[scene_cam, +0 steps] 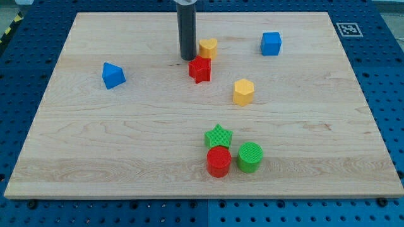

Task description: Move the red star towards the green star

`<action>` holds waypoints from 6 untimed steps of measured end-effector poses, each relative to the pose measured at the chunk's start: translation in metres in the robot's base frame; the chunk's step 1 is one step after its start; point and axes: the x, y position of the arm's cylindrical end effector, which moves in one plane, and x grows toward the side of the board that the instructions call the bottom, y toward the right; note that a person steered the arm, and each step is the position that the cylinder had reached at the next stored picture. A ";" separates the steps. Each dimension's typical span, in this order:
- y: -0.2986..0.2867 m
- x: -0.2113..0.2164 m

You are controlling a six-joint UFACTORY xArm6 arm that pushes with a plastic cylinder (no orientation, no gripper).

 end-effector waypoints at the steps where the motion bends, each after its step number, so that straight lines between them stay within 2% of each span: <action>1: 0.024 0.011; 2: 0.049 0.046; 4: 0.056 0.078; 5: 0.046 0.044; 6: 0.021 0.029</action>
